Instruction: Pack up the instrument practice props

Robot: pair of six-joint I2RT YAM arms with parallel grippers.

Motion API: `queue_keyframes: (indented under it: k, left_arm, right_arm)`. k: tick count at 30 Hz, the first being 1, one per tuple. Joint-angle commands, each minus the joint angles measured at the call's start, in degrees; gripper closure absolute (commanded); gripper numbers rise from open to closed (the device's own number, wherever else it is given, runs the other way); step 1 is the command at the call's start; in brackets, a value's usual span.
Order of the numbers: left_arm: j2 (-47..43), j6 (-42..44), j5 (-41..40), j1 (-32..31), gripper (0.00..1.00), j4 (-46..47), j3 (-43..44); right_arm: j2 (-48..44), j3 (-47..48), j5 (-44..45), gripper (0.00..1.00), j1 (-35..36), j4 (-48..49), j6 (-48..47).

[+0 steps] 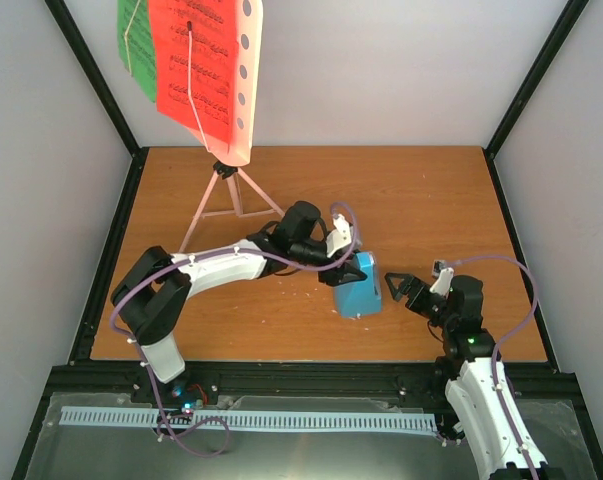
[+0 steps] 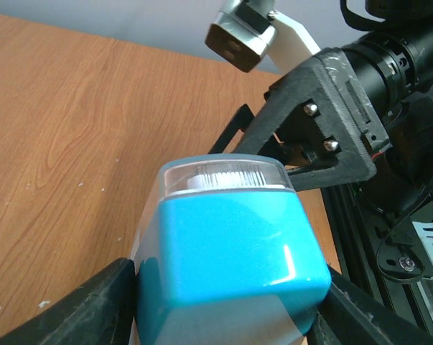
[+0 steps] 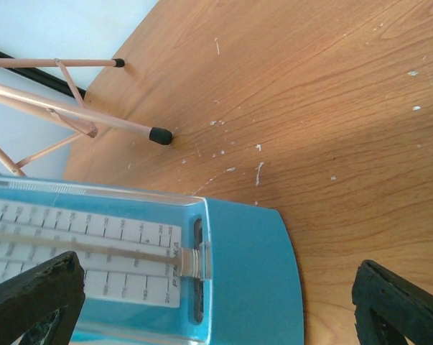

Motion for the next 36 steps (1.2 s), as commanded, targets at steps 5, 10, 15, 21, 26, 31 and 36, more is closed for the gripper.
queue_keyframes:
  k: [5,10,15,21,26,31,36]
  left_arm:
    - [-1.79,-6.41,5.75,7.63,0.47,0.15,-1.75]
    - [-1.44,-7.58,10.02,11.58,0.49,-1.11,-1.64]
    - [-0.11,-7.29,12.74,13.66,0.50,-3.36,0.12]
    - [0.90,-7.01,13.25,13.78,0.50,-4.59,1.35]
    - [0.92,-6.83,13.33,13.78,0.50,-4.67,1.37]
    - [0.42,-6.22,13.04,13.78,0.50,-5.24,1.43]
    - [0.43,-5.95,13.33,13.78,0.50,-5.40,1.53]
  right_arm:
    - [-0.17,-3.07,-4.64,0.00,-0.01,7.64,0.75]
    - [-0.30,-3.03,-4.16,0.00,2.85,9.11,-4.19]
    - [0.20,-2.58,7.02,0.00,13.10,11.83,-8.71]
    - [9.44,-1.11,21.73,0.00,28.40,17.08,-14.34]
    - [21.92,4.57,36.42,0.00,40.18,16.02,-15.39]
    - [31.63,7.05,42.02,0.00,46.16,19.93,-15.24]
    - [39.55,10.26,46.47,0.00,50.96,19.89,-17.02]
